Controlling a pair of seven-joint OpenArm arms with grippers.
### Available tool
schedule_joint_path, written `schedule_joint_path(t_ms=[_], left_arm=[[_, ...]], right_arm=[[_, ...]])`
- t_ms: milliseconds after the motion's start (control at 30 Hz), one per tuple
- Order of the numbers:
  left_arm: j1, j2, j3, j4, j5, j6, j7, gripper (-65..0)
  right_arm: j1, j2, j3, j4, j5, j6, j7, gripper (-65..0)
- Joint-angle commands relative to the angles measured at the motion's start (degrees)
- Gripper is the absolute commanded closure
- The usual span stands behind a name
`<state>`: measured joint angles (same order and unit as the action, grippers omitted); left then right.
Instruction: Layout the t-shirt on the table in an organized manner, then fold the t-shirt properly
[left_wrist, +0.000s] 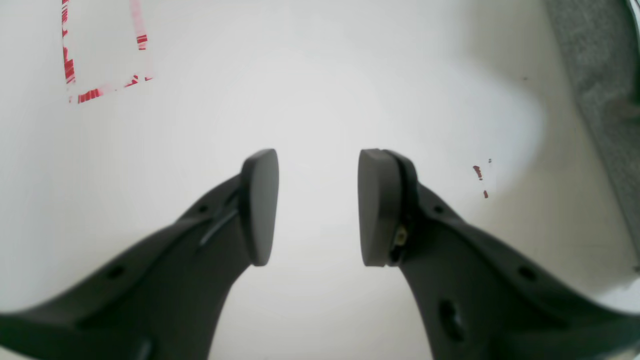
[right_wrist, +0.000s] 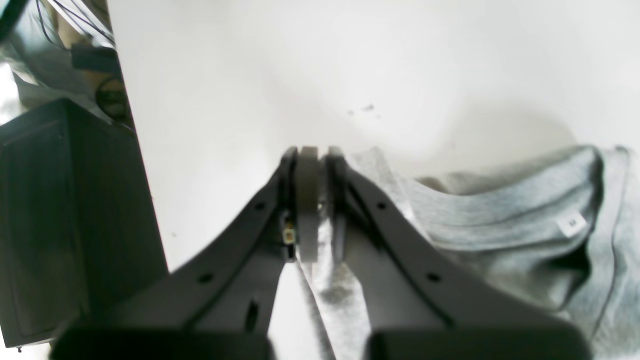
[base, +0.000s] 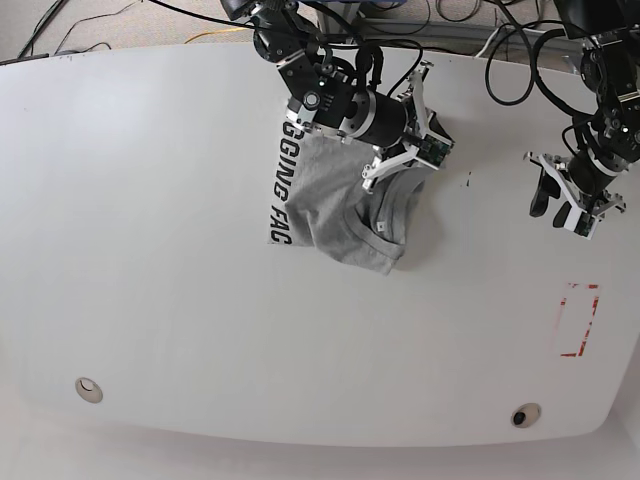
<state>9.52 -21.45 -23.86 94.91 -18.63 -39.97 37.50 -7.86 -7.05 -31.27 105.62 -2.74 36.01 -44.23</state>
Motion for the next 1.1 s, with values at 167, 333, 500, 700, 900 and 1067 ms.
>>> schedule_joint_path(t_ms=[167,333,500,700,900,1067], left_arm=[[-0.60,-0.92,-0.54,0.87,-0.84,-0.03,-1.41,-23.6],[-0.60,-0.92,-0.54,0.87,-0.84,-0.03,-1.41,-23.6],[-0.60,-0.92,-0.54,1.13,-0.84,-0.03,-1.41,-23.6],[-0.60,-0.92,-0.54,1.13,-0.84,-0.03,-1.41,-23.6],[0.64,-0.92,-0.28,2.19,-1.02,-0.03,-1.41,-23.6],[0.64,-0.57,1.66,5.97,-1.10,-0.03,-1.41,-23.6]], right_arm=[[2.01,-1.08,-2.62,-3.34,1.47,-2.47,1.28,-1.9],[3.95,-1.08,-6.32,-7.38,1.47,-6.87,1.37,-2.1],[5.62,-1.17,-7.81,-12.22,1.47,-10.03,1.55,-6.0],[5.70,-1.52,-7.81,-10.72,1.47,-11.26,1.55,-31.1],[5.70,-1.08,-7.37,-3.87,1.29,-12.32,1.46,-48.2],[5.97,1.73,-5.52,1.06,1.38,-11.97,1.37,-48.2]])
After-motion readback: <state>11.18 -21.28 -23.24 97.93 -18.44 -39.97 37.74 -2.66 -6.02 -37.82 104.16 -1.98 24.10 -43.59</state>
